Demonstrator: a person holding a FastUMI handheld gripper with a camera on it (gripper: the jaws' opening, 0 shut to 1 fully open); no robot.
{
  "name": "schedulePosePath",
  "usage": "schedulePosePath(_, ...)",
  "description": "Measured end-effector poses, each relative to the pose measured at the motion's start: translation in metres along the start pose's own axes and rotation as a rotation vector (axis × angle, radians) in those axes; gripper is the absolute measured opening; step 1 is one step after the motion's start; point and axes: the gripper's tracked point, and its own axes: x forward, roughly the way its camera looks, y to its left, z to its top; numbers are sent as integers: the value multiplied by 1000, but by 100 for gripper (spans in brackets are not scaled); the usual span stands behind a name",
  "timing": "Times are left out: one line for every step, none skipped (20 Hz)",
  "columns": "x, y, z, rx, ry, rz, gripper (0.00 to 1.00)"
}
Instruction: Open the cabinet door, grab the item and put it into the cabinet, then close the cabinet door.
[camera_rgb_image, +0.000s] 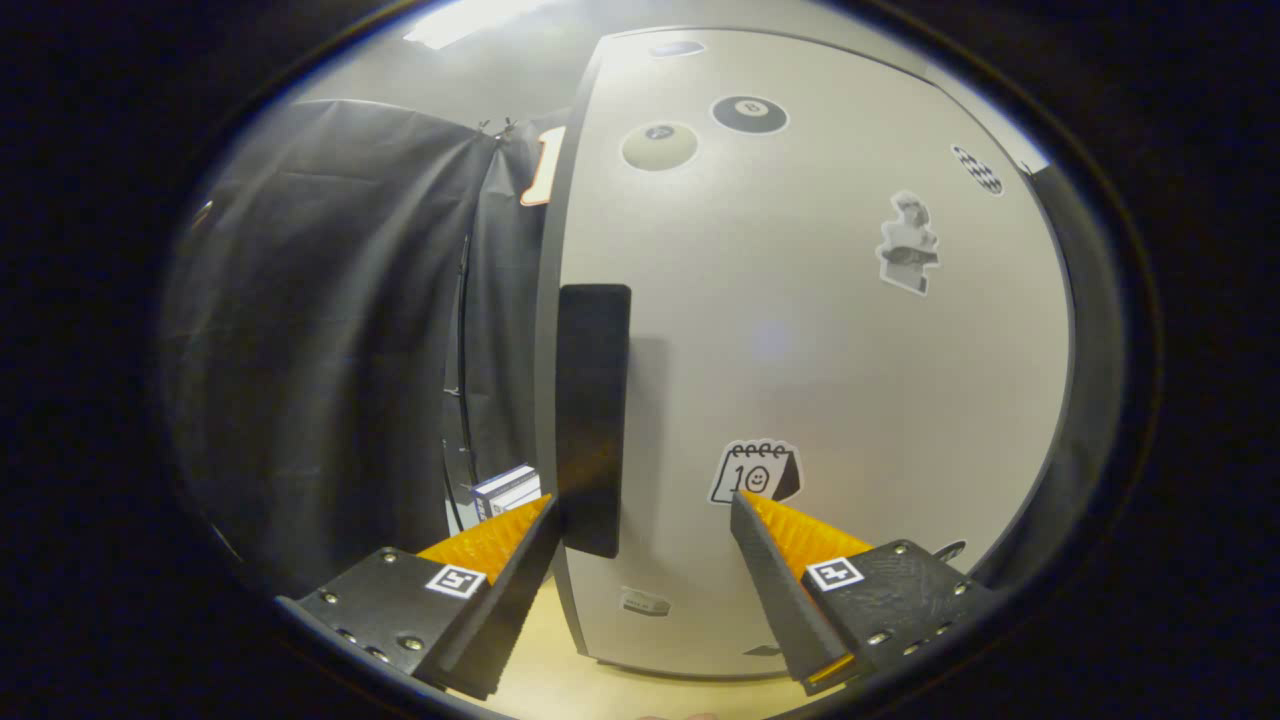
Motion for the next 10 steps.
schedulePosePath(-5, 2, 4, 4, -12, 15, 100)
schedulePosePath(-12, 3, 9, 13, -25, 27, 100)
schedulePosePath(-20, 4, 13, 22, -35, 40, 100)
schedulePosePath(-28, 4, 17, 31, -41, 48, 100)
schedulePosePath(-36, 1, 20, 37, -46, 52, 100)
schedulePosePath(-44, -5, 23, 37, -55, 48, 100)
schedulePosePath(-51, -14, 28, 32, -68, 30, 100)
schedulePosePath(-59, -27, 33, 24, -78, 5, 100)
schedulePosePath(-68, -43, 37, 17, -89, -27, 100)
schedulePosePath(-76, -60, 42, 10, -102, -62, 100)
